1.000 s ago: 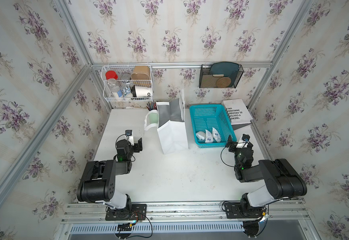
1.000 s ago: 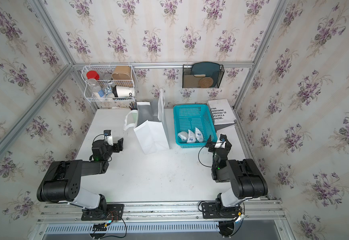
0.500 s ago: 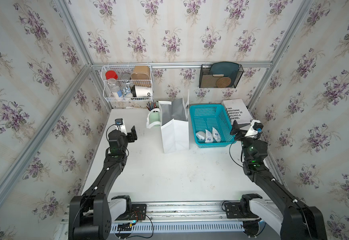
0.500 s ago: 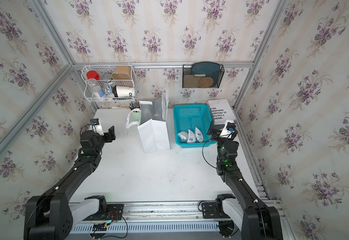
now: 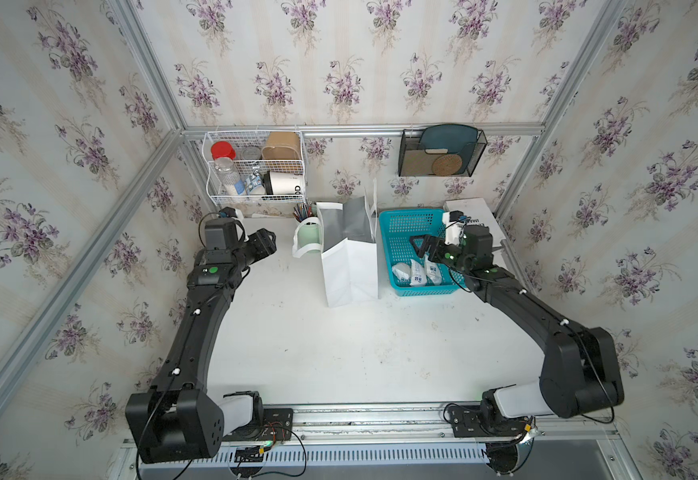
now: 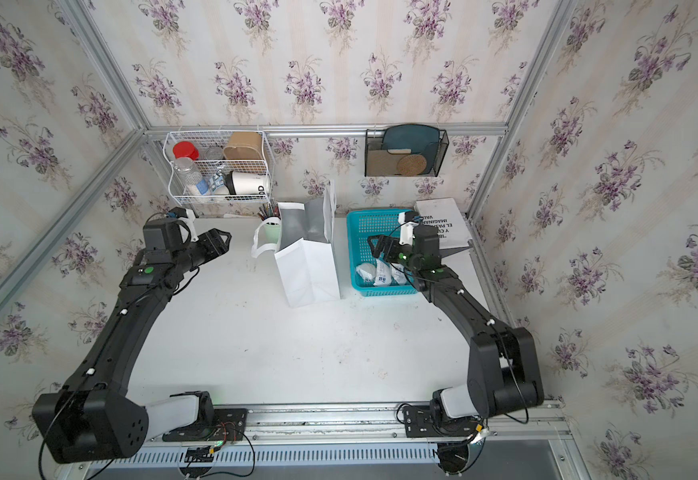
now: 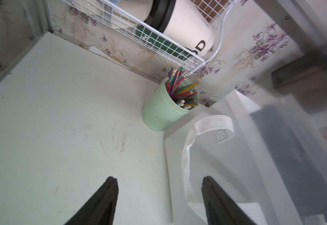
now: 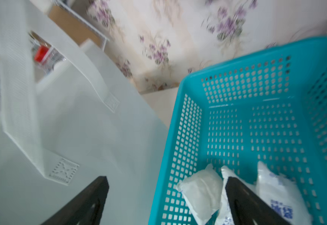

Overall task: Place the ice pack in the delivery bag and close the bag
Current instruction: Adjust the delivery bag at the center of the board.

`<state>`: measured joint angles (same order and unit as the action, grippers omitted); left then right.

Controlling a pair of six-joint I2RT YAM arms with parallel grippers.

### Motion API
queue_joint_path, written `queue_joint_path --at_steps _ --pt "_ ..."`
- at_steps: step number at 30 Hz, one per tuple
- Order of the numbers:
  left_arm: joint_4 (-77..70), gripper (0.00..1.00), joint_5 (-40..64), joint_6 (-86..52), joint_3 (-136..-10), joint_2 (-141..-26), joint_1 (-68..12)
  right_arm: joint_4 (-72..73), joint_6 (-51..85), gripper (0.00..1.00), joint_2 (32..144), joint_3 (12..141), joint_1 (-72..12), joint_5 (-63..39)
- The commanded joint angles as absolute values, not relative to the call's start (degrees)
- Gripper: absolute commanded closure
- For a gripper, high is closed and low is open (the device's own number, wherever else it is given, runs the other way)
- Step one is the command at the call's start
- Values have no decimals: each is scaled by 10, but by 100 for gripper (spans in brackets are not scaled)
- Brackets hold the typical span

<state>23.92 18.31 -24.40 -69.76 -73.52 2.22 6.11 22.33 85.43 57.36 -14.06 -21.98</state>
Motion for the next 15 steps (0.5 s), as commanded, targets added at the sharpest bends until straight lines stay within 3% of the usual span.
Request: queue_joint_path --at_steps 1,10,15 --pt "322 31 310 -278 -749 -764 4 -8 197 0 877 603 -166 -229" --pt "529 32 210 -249 -980 -904 -118 -7 209 0 909 619 -169 -192" --pt "658 33 73 -208 -1132 -1023 -177 1 219 0 913 617 -169 -199"
